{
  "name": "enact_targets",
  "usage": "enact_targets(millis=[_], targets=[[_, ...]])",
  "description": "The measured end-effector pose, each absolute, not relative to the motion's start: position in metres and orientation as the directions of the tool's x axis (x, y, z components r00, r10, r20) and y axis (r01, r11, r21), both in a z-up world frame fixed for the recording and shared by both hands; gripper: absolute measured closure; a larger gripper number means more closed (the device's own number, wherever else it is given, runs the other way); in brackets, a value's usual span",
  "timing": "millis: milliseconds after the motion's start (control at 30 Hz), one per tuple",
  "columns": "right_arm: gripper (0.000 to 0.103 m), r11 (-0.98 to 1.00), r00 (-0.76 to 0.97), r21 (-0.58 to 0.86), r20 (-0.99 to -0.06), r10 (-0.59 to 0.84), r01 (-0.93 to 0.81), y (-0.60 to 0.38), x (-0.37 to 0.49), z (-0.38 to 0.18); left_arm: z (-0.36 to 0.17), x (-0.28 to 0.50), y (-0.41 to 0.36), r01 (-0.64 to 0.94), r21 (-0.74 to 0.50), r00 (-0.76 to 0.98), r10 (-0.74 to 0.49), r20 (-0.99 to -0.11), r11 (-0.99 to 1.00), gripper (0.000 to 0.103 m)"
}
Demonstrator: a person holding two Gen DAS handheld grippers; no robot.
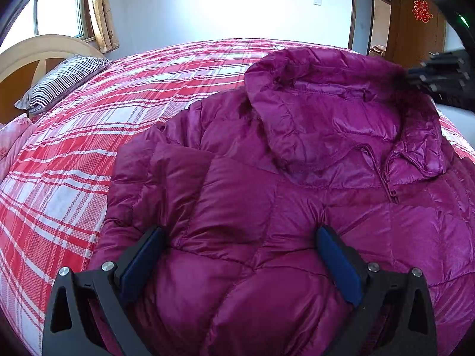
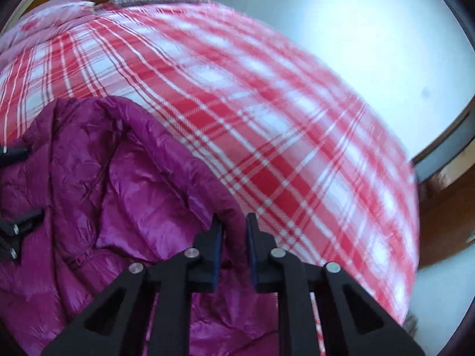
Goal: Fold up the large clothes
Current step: 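Grasp the jacket hem with the right tool and lift it toward the collar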
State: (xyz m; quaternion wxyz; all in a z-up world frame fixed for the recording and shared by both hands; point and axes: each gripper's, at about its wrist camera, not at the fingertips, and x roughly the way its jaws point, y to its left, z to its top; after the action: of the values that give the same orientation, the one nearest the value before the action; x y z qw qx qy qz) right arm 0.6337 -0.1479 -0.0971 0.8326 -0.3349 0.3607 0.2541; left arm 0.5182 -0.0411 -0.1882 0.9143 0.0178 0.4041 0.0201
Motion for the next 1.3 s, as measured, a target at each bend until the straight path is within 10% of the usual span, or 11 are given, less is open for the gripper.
enact_targets(millis=[700,900,1300], targets=[[0.093,0.630,0.791,-0.567,-0.598,0.127,-0.530,-0.161,0.589,-0.183,-0.174,0.514,-0.037,-0.016,0.025,0.679,0.030,-0.734,1.000,0.001],[0.092,0.633,0.792,-0.563,-0.595,0.136,-0.531,-0.163,0.590,-0.187,-0.093,0.529,-0.051,0.064,0.104,0.806,0.010,-0.592,0.993,0.001],[0.092,0.648,0.788,-0.541,-0.596,0.156,-0.537,-0.164,0.590,-0.188,-0.174,0.631,-0.057,0.016,0.272,0.568,0.215,-0.794,0.962,0.001]])
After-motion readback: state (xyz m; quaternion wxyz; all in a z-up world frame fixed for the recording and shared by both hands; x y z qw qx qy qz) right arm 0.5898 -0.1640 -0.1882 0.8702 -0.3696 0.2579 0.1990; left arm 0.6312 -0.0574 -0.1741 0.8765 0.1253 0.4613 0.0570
